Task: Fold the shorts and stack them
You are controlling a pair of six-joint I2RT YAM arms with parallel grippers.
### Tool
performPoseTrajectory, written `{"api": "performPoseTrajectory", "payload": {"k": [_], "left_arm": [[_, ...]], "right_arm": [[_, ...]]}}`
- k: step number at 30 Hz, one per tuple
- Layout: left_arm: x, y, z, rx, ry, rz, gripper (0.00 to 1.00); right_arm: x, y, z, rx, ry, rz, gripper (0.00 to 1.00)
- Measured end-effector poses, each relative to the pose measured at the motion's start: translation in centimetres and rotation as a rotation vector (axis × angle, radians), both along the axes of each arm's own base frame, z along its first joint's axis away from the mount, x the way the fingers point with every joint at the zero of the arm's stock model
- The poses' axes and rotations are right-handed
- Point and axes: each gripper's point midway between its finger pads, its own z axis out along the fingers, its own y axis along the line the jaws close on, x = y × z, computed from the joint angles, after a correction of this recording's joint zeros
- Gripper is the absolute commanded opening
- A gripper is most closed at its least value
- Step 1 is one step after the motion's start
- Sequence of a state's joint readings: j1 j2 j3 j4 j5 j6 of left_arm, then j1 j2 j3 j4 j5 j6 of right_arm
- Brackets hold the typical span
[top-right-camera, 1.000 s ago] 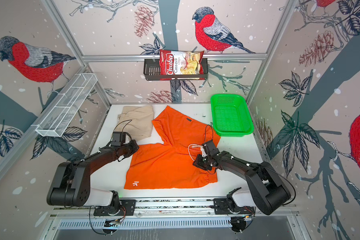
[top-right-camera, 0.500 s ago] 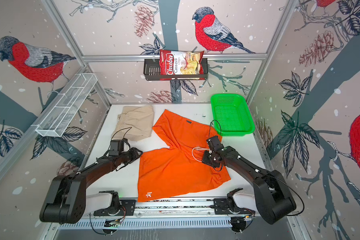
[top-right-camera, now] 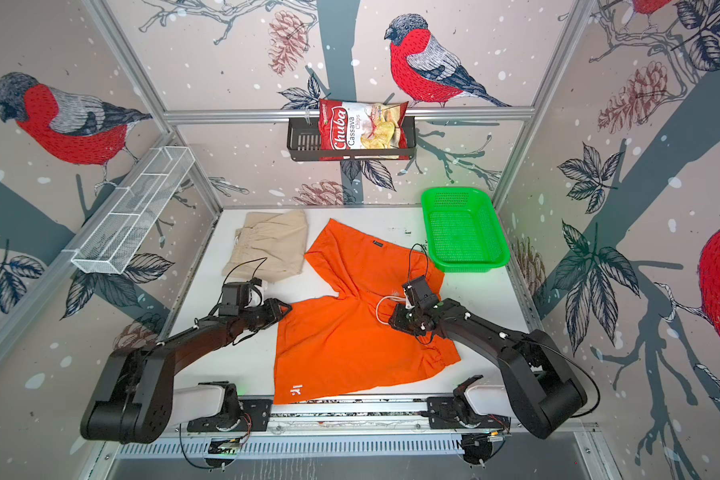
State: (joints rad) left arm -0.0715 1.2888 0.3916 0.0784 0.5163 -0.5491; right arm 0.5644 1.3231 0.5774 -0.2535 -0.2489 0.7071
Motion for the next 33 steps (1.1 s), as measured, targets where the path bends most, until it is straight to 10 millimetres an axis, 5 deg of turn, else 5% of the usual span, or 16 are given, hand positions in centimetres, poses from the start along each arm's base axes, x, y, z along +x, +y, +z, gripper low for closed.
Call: {"api": "performPoseTrajectory", "payload": {"k": [12,20,27,33], "left_arm": [[-0.5,-1.4,-0.4,-0.058,-0.008,-0.055,0.4],[0.0,-2.1,0.6,-0.104,-0.021,-0.071,0.0],[2.7,-2.1,4.9,-0.109,-0.141,-0.055,0.0],[4.9,-0.6,5.8,-0.069,-0.161,-0.001,0.0]], "right_arm": [[0.1,0.3,-1.0,0.018,0.003,-0.001,0.41],[0.1,0.2,-1.0,0.028,0.001,-0.02,0.41],[-0.1,-0.1,-1.1,0.044,-0.017,-0.028,0.42],[-0.2,-0.3,-1.5,0.05,-0.019,-0.034,0.43]]}}
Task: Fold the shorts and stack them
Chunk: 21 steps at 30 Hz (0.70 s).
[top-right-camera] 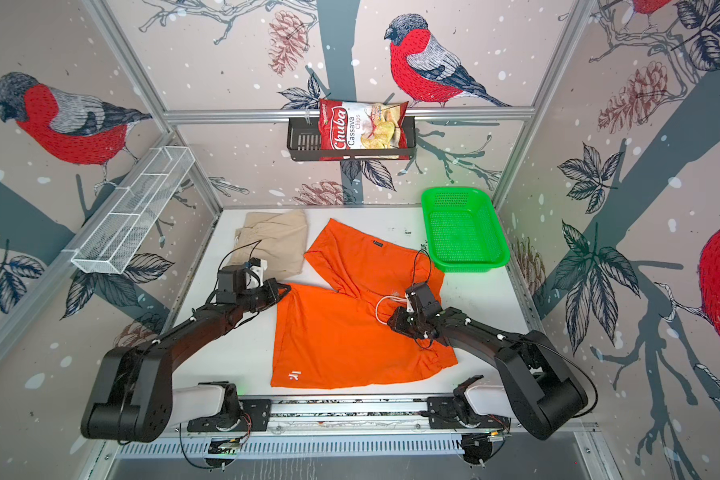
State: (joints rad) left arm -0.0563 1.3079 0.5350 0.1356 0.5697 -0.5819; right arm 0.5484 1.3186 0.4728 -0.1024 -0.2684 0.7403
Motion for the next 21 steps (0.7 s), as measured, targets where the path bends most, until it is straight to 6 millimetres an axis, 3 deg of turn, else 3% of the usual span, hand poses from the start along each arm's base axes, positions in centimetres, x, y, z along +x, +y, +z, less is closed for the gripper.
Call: {"api": "performPoseTrajectory", "payload": {"k": [6,7,9,12,17,21], "left_arm": [[1.5,1.2,-1.9,0.029,0.062,0.035,0.01],[1.6,1.2,-2.3,0.03,0.077,0.036,0.06],[1.8,1.3,-3.1,0.034,0.103,0.04,0.28],[1.7,1.6,-3.3,0.048,0.122,0.054,0.44],[1.3,2.4,-0.5,0.083,0.065,0.092,0.52],[1.4,2.7,2.3,0.115,-0.015,0.105,0.53]], "right_arm": [[0.5,0.4,0.2,0.012,-0.017,0.002,0.51],[0.6,0.5,0.4,0.014,-0.019,0.003,0.53],[0.8,0.5,0.9,-0.001,-0.025,0.002,0.55],[1.4,0.2,2.4,-0.042,-0.043,-0.015,0.57],[3.4,1.0,8.0,-0.025,-0.169,-0.033,0.57],[4.3,1.5,10.5,-0.024,-0.228,-0.035,0.58]]}}
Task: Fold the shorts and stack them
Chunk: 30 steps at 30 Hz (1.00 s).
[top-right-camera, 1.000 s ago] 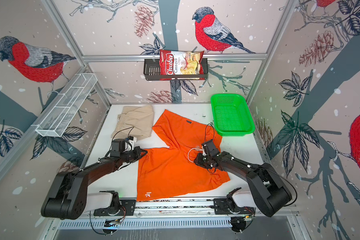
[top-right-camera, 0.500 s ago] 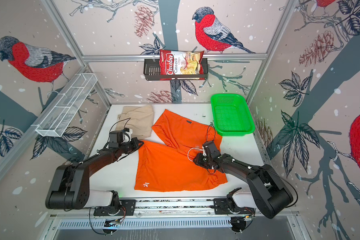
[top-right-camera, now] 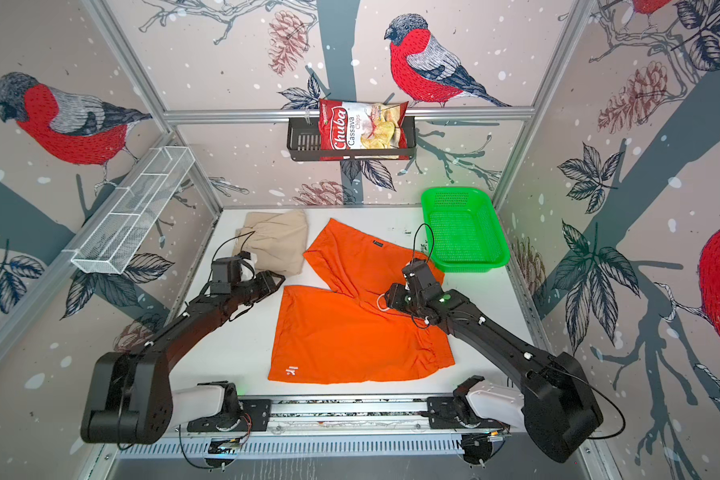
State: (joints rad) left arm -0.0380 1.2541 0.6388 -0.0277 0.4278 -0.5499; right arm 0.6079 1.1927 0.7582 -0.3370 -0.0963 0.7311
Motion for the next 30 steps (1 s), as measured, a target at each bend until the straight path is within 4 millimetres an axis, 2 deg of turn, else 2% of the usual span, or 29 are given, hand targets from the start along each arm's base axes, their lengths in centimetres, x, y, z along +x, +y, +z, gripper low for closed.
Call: {"api": "performPoseTrajectory", "payload": {"k": [3,5,9,12,15,17,20,26,30], "left_arm": [[0.6,-0.1,1.3,0.015,-0.034,0.0,0.53],[0.8,0.2,1.2,0.028,-0.033,0.013,0.53],[0.9,0.3,0.1,0.033,0.003,0.016,0.53],[1.0,0.2,-0.3,0.028,0.012,0.016,0.53],[1.1,0.2,-0.5,0.023,0.014,0.018,0.53],[1.3,0.1,-0.5,0.021,0.01,0.018,0.53],[1.7,0.1,-0.2,0.02,0.004,0.018,0.54],[2.3,0.1,-0.1,0.02,-0.012,0.019,0.54],[2.3,0.0,-0.7,0.008,0.011,0.022,0.54]], "right_arm": [[1.3,1.6,1.0,0.001,-0.033,0.035,0.6],[2.7,3.2,1.2,0.0,-0.052,0.069,0.61],[6.5,8.8,1.9,0.007,-0.114,0.185,0.61],[9.3,12.5,1.2,0.004,-0.148,0.255,0.61],[12.0,15.6,0.0,-0.009,-0.17,0.308,0.61],[13.6,16.9,-1.2,-0.033,-0.171,0.326,0.61],[15.4,17.2,-2.5,-0.09,-0.169,0.316,0.62],[16.8,16.3,-3.1,-0.092,-0.167,0.307,0.64],[17.8,18.0,-4.0,-0.057,-0.165,0.342,0.64]]}}
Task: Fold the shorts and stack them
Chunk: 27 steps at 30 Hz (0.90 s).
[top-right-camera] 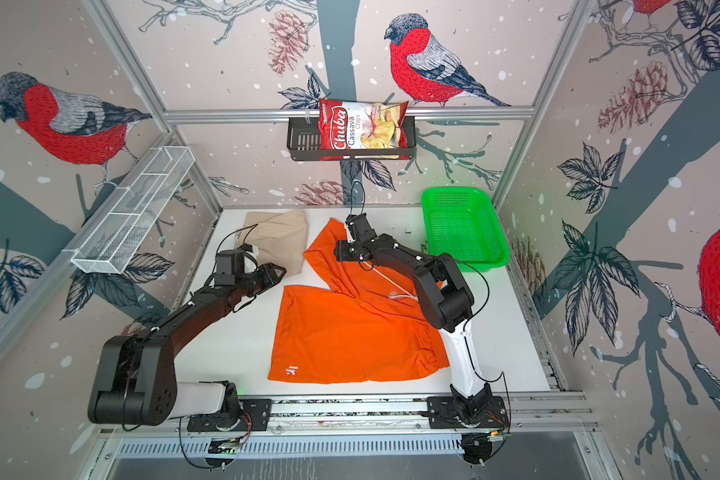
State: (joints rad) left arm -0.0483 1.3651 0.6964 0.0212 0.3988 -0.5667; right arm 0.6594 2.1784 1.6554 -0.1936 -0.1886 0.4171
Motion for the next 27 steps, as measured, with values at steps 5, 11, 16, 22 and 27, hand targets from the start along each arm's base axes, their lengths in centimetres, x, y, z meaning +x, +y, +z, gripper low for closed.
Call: {"api": "performPoseTrajectory", "payload": {"k": [5,11,16,22,27], "left_arm": [[0.4,-0.2,0.1,-0.011,-0.01,-0.008,0.54],[1.2,-0.4,0.5,-0.02,-0.028,-0.011,0.54],[1.3,-0.4,0.4,-0.024,-0.024,-0.01,0.54],[1.6,-0.5,0.5,-0.027,-0.025,-0.01,0.54],[1.9,-0.5,0.5,-0.027,-0.023,-0.01,0.54]], "right_arm": [[0.9,1.8,-0.5,0.03,-0.003,0.057,0.64],[1.4,2.9,-2.0,0.05,0.017,0.106,0.63],[1.2,3.9,-2.9,0.074,0.04,0.141,0.62],[1.4,4.8,-3.6,0.095,0.052,0.164,0.56],[1.4,5.3,-3.5,0.114,0.054,0.182,0.38]]}}
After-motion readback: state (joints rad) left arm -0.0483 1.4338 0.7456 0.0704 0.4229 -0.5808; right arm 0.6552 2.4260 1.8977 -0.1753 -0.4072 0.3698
